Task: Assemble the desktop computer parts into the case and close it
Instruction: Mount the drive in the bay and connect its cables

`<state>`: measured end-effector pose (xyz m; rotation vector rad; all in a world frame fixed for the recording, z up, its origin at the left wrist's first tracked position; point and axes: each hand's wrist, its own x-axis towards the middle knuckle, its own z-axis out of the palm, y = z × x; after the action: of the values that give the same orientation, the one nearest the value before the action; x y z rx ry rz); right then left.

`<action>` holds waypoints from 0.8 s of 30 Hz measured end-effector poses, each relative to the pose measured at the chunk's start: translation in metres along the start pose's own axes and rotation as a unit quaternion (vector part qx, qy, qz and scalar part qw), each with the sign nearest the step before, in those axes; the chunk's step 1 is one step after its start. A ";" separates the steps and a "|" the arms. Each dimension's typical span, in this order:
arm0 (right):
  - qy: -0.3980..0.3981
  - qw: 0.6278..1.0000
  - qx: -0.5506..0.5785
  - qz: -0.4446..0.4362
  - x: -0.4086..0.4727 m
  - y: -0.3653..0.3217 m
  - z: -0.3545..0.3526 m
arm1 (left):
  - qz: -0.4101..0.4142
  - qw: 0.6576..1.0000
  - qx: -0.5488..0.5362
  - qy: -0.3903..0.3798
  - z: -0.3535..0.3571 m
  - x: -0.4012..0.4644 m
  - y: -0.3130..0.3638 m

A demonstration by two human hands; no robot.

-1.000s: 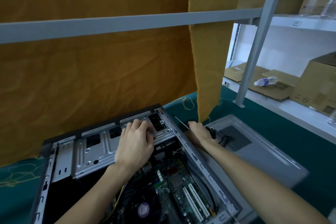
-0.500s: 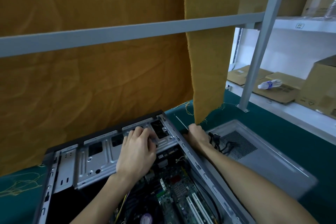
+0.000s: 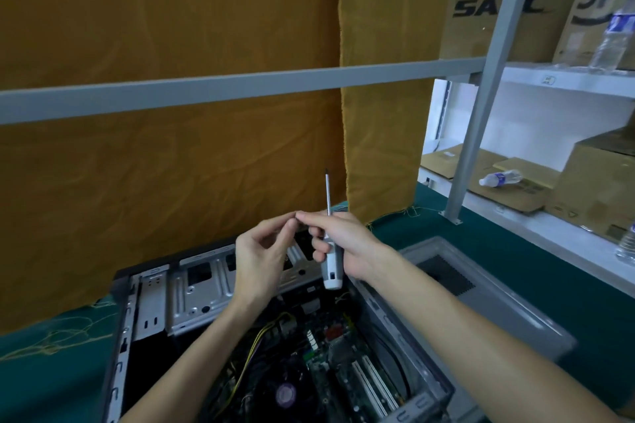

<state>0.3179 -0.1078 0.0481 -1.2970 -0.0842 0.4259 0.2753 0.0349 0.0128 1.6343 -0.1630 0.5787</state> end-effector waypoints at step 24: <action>-0.099 0.981 -0.169 -0.007 -0.001 0.046 0.007 | -0.317 0.879 -0.355 0.031 -0.073 0.041 -0.040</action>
<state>0.3033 -0.0923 0.0062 -1.5830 -0.3457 0.5442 0.3074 0.1202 -0.0009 0.8605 0.1952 0.0327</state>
